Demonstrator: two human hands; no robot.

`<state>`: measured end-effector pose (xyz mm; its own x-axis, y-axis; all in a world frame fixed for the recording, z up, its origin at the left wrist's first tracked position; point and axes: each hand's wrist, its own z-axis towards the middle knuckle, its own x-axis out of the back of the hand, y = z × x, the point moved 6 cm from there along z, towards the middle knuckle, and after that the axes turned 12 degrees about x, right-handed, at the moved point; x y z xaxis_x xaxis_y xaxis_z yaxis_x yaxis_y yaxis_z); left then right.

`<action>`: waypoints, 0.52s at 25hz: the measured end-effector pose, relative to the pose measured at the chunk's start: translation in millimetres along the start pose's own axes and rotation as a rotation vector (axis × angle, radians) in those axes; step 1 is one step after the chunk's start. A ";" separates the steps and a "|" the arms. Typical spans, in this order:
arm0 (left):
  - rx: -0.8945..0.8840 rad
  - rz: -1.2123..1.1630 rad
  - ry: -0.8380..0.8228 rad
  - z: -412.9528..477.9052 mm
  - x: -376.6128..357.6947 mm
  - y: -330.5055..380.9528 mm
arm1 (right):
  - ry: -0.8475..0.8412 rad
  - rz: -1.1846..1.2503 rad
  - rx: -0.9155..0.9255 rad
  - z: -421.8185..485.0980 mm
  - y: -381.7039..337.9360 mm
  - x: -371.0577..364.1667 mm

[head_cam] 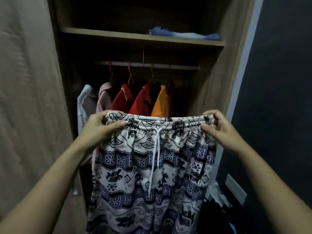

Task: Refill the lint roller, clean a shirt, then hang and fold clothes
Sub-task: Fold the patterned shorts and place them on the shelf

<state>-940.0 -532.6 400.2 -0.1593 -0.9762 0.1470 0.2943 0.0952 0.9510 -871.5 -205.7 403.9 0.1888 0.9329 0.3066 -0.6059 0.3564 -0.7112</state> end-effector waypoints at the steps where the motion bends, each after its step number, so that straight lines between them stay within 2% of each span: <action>1: 0.001 0.031 -0.008 0.9 -1.3 -0.6 | -0.027 -0.008 0.021 1.5 -1.0 -4.7; 6: -0.073 0.089 0.043 -4.7 11.5 3.0 | -0.032 -0.081 0.086 1.7 -3.7 -9.4; 8: -0.084 0.040 -0.025 -9.6 20.1 5.1 | -0.050 -0.040 0.082 0.5 -7.3 -4.1; 10: -0.076 -0.142 -0.170 -12.1 23.3 0.4 | -0.088 0.109 0.026 -1.0 -3.8 -5.5; 11: -0.013 -0.262 -0.205 -8.1 24.1 -9.8 | -0.098 0.208 -0.056 -1.8 3.9 -10.3; 13: 0.295 -0.437 -0.160 9.9 18.4 -44.1 | -0.066 0.345 -0.267 -3.4 30.8 -24.9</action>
<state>-965.2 -552.8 363.7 -0.3552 -0.8976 -0.2611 -0.1038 -0.2397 0.9653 -892.2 -217.8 372.2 -0.0443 0.9975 0.0558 -0.4023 0.0334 -0.9149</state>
